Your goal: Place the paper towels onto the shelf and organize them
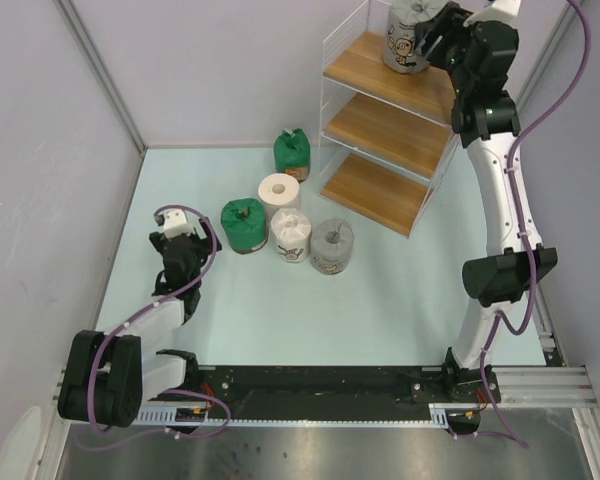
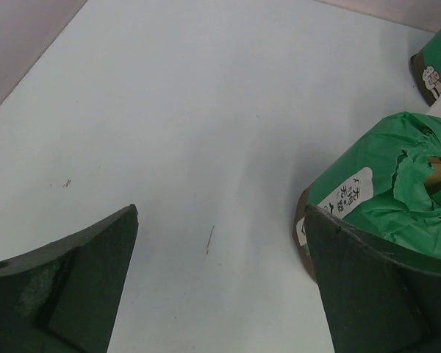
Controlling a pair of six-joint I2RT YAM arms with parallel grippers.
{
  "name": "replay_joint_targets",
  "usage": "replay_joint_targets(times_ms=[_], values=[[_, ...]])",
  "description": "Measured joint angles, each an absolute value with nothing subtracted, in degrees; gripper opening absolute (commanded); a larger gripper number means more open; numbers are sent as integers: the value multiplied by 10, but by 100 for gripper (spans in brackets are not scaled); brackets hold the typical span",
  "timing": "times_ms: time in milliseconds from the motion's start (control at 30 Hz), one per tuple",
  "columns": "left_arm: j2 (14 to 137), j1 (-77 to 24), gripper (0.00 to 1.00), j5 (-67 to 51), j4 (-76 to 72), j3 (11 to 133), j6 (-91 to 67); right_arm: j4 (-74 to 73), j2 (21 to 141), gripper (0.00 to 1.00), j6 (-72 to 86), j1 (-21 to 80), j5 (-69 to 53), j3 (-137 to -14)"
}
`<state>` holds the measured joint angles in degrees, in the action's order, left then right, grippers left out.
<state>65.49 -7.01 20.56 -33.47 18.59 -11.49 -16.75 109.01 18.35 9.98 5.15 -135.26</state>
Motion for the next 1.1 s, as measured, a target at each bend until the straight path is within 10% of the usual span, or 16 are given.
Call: replay_joint_targets(times_ms=[433, 767, 1100], values=[[656, -70, 100, 206, -333, 189, -115, -44, 973, 80, 175, 123, -67, -1196], [656, -70, 100, 205, -333, 189, -115, -40, 843, 87, -26, 405, 125, -1046], [656, -70, 100, 205, -333, 189, -115, -141, 842, 92, 100, 445, 251, -773]])
